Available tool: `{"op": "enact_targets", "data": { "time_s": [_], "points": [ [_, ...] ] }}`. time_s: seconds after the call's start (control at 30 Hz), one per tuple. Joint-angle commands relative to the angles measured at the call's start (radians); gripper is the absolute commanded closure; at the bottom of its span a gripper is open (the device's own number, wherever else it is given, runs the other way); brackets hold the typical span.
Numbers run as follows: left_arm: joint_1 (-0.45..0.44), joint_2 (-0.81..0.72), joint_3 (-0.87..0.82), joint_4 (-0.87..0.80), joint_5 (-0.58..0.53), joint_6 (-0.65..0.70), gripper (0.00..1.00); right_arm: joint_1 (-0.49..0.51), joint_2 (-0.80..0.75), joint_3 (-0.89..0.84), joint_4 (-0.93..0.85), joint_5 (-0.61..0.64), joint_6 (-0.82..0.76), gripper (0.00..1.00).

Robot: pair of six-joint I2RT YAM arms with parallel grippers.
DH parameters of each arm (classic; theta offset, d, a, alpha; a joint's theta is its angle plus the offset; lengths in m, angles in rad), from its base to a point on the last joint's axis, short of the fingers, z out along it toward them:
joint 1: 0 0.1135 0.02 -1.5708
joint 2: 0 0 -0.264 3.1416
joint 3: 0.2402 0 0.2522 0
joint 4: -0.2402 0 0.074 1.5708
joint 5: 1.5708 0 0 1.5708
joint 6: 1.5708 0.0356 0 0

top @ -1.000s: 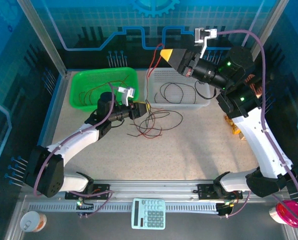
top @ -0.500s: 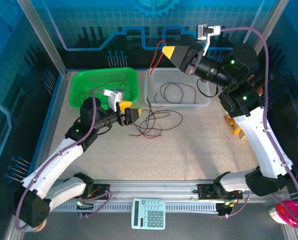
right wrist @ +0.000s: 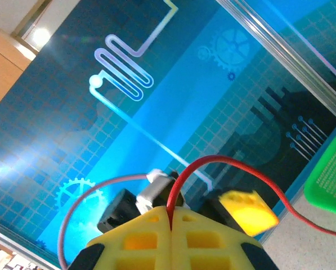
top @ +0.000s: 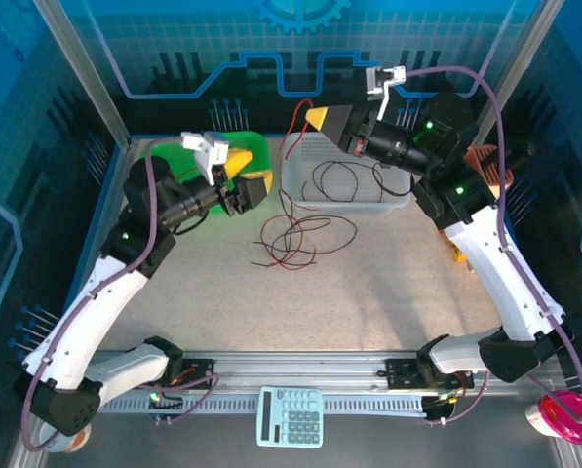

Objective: Untangle the cables

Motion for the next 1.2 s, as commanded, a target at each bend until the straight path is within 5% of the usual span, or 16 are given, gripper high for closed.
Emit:
{"op": "enact_targets", "data": {
  "time_s": [0.0,0.87,1.0,1.1,1.17],
  "points": [
    [-0.003,0.049,0.078,-0.026,0.067,0.054,0.29,-0.005,-0.021,-0.012,0.046,-0.032,0.009,1.00],
    [-0.006,0.207,0.286,-0.042,0.164,0.090,0.56,0.102,0.017,-0.060,0.041,-0.056,-0.006,1.00],
    [-0.007,0.212,0.279,-0.012,0.165,0.072,0.70,0.111,0.020,-0.066,0.043,-0.053,-0.006,1.00],
    [-0.007,0.214,0.279,0.022,0.163,0.045,1.00,0.113,0.021,-0.065,0.042,-0.055,-0.006,1.00],
    [-0.007,0.214,0.278,0.047,0.152,0.023,1.00,0.110,0.018,-0.060,0.029,-0.054,-0.017,1.00]
  ]
}}
